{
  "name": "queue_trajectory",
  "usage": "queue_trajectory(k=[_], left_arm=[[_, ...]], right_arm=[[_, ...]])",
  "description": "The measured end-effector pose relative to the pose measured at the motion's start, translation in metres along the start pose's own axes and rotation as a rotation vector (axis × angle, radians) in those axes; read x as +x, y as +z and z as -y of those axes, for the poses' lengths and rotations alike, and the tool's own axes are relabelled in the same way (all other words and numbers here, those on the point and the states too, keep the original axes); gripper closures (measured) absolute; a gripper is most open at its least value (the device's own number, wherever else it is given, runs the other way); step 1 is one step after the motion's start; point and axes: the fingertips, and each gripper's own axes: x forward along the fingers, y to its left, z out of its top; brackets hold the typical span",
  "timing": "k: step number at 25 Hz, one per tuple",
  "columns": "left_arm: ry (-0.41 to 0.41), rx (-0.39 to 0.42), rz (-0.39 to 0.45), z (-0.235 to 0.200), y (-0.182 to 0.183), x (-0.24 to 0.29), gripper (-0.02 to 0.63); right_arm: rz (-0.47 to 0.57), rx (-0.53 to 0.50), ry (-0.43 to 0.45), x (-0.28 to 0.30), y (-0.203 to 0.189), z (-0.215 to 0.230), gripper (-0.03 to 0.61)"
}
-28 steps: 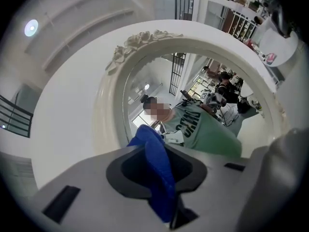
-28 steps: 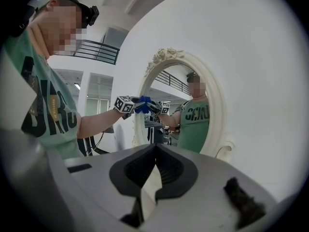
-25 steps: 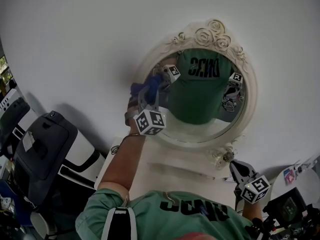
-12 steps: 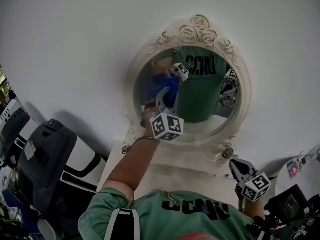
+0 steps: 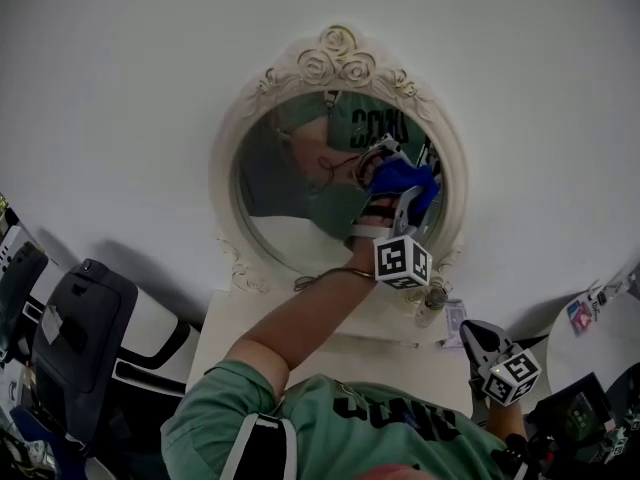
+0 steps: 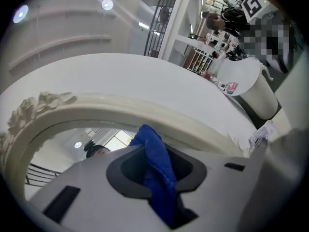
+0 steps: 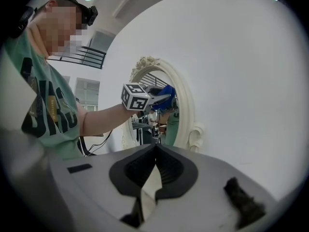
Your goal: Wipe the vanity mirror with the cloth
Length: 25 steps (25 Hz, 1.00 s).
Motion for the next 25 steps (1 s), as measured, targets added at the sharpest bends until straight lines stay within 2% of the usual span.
queue_trajectory(k=[3,8,10,12,16,21,25], left_arm=[[-0.024,0.019,0.011,0.019,0.018,0.017,0.522],[-0.058,0.004,0.043,0.02,0.019,0.017,0.522],[-0.083,-0.013,0.064,0.018,0.019,0.01,0.523],[-0.068,-0.036,0.079,0.007,0.01,-0.008,0.523],[0.068,-0.121,0.026,-0.055,-0.049,-0.07,0.522],[0.245,-0.197,-0.154,-0.13,-0.158,-0.148,0.522],[0.334,-0.232,-0.265,-0.156,-0.217,-0.186,0.522]], right_arm=[[0.014,0.019,-0.023,-0.009,-0.005,0.006,0.566],[0.015,0.03,-0.034,-0.014,-0.005,0.012,0.566],[0.025,0.022,-0.025,-0.01,-0.001,0.007,0.566],[0.029,0.005,-0.009,-0.005,0.005,-0.001,0.566],[0.015,-0.025,0.023,0.006,0.013,-0.012,0.566],[-0.012,-0.054,0.069,0.027,0.02,-0.027,0.566],[-0.018,-0.084,0.111,0.043,0.026,-0.043,0.566]])
